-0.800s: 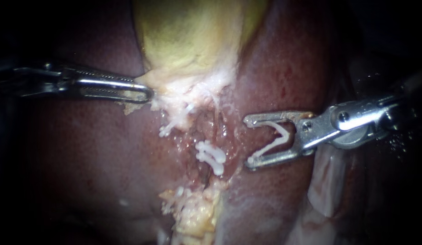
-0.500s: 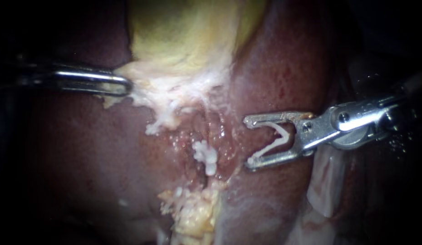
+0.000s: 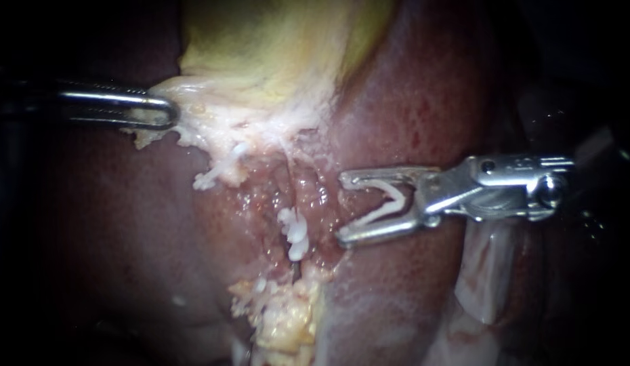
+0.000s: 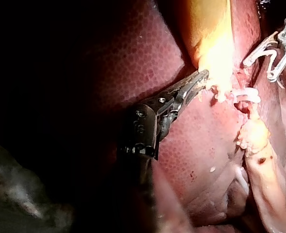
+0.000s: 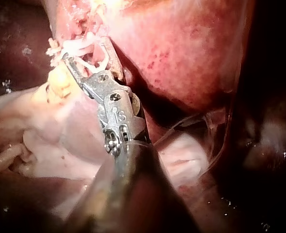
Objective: Clipping third clip right tube
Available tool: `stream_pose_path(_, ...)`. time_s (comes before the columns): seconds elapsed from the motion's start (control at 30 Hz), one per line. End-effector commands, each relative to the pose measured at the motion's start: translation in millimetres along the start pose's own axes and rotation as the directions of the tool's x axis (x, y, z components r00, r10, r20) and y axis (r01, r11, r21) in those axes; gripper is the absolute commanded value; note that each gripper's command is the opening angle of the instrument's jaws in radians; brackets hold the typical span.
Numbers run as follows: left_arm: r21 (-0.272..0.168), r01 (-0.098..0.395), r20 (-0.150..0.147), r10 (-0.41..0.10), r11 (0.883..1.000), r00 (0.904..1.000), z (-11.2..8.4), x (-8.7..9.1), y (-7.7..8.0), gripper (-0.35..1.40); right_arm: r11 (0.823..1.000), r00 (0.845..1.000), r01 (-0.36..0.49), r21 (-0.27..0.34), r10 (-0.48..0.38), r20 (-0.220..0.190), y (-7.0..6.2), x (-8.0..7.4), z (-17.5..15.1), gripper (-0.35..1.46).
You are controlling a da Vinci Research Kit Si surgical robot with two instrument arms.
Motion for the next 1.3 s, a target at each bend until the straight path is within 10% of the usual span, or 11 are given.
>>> stream_pose_path(0.03, 0.002, 0.0, 0.0, 0.0, 1.0, 1.0, 0.0, 0.0, 0.0, -0.35, 1.0, 1.0, -0.018, -0.002, 0.018, -0.006, 0.4, -0.2, 0.5, 0.49)
stream_pose_path(0.6, 0.002, 0.0, 0.0, 0.0, 1.0, 1.0, 0.1, 0.0, 0.0, -0.35, 0.983, 0.969, -0.159, 0.09, 0.173, -0.177, 3.7, -0.8, 8.1, 0.49)
stream_pose_path(1.03, 0.002, 0.0, 0.0, 0.0, 1.0, 1.0, 0.1, 0.0, 0.0, -0.35, 0.966, 0.935, -0.181, 0.183, 0.227, -0.273, 2.3, 2.6, 6.2, 0.49)
stream_pose_path(1.3, 0.002, 0.0, 0.0, 0.0, 1.0, 1.0, 0.1, 0.0, 0.0, -0.35, 0.939, 0.931, -0.188, 0.289, 0.264, -0.252, 0.6, 4.7, 4.5, 0.45)
